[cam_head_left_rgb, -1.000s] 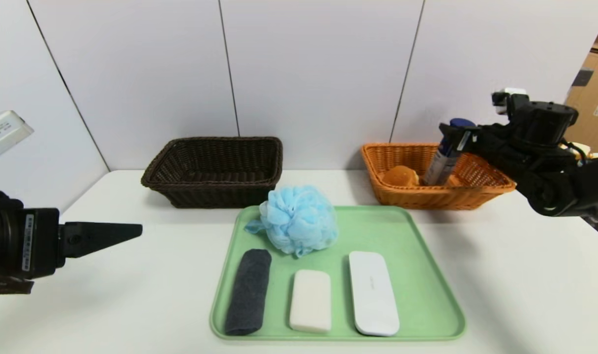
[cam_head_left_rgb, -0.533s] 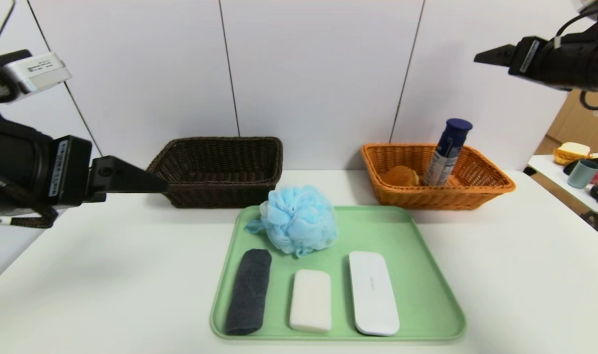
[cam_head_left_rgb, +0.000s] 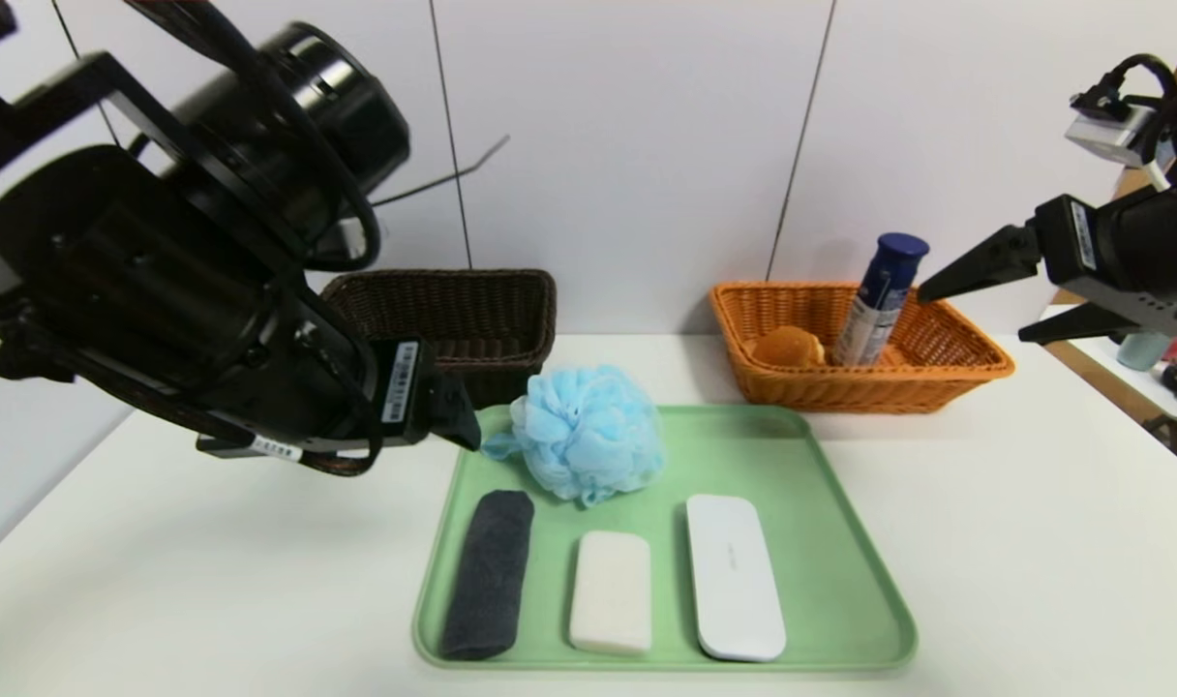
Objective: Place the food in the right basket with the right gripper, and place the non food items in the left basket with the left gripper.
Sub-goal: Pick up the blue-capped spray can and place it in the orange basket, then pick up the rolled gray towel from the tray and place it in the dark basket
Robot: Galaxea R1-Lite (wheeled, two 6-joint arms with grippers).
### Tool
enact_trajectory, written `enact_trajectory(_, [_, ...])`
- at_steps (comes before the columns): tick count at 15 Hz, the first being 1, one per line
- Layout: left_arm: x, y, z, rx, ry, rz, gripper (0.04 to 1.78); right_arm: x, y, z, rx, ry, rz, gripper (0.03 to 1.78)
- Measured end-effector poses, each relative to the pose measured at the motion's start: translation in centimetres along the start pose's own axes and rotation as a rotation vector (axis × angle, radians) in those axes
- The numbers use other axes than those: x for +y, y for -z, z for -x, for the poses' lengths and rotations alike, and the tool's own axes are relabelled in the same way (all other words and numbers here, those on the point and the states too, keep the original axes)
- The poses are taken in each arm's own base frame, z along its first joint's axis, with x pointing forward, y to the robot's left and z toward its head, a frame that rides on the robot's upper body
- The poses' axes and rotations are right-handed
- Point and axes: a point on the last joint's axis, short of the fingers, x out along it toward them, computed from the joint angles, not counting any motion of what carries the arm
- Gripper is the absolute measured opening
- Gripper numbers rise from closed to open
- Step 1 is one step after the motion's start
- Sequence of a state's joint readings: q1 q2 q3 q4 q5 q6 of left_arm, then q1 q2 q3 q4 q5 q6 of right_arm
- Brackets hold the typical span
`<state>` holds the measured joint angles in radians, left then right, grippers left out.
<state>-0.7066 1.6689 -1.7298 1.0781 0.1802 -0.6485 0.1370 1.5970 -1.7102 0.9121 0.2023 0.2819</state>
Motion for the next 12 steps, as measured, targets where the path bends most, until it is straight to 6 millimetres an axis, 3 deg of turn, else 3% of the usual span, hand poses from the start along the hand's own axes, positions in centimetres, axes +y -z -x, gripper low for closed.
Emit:
enact_trajectory(5, [-1.5, 1.0, -3.9, 0.057, -0.111, -0.043, 1.69, 1.3, 4.6, 0.4, 0.172, 0.120, 0.188, 1.69])
enact_trajectory(12, [-3.2, 1.1, -8.5, 0.094, -0.121, -0.064, 1.69, 1.2, 4.8, 0.5, 0.150, 0.200, 0.204, 1.69])
